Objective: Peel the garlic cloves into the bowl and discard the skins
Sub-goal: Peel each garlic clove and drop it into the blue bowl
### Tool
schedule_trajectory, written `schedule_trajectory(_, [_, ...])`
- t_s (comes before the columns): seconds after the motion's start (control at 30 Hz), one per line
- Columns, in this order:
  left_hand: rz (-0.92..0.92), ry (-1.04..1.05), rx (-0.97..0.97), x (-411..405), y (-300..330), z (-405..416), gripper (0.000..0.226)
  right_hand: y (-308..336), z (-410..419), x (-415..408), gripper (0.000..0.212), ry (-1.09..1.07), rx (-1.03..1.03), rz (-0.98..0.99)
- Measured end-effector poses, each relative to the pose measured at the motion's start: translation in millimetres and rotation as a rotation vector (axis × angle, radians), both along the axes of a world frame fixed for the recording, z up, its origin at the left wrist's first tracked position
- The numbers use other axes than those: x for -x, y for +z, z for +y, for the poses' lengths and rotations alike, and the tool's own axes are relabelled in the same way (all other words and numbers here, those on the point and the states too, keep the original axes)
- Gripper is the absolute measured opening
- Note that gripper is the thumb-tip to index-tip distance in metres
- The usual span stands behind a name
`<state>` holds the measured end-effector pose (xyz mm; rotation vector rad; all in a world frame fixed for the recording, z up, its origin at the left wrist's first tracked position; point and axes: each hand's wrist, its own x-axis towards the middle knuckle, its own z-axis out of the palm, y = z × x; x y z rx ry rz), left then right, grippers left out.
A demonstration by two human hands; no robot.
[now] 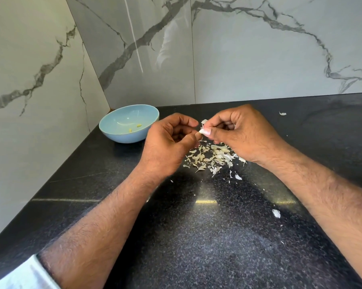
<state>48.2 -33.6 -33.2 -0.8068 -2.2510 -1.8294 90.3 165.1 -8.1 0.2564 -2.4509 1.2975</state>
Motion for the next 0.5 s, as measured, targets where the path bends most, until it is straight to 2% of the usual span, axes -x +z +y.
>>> schedule_trajectory(0.1, [0.014, 0.011, 0.028, 0.7, -1.5, 0.8, 0.011, -4.8, -3.3, 1.5, 0.004, -0.018, 0.060, -0.039])
schedule_trajectory(0.2, [0.037, 0.022, 0.052, 3.1, -3.7, -0.1, 0.011, -5.6, -7.7, 0.6, 0.005, 0.009, 0.257, -0.165])
schedule_trajectory(0.4, [0.243, 0.092, 0.188, 1.3, -4.9, 1.0, 0.007, -1.5, -8.4, -2.9, 0.014, 0.114, 0.604, -0.421])
schedule_trajectory(0.5, [0.139, 0.010, 0.117, 0.9, -5.6, 4.4, 0.004, 2.7, -8.6, -4.5, 0.016, 0.152, 0.734, -0.491])
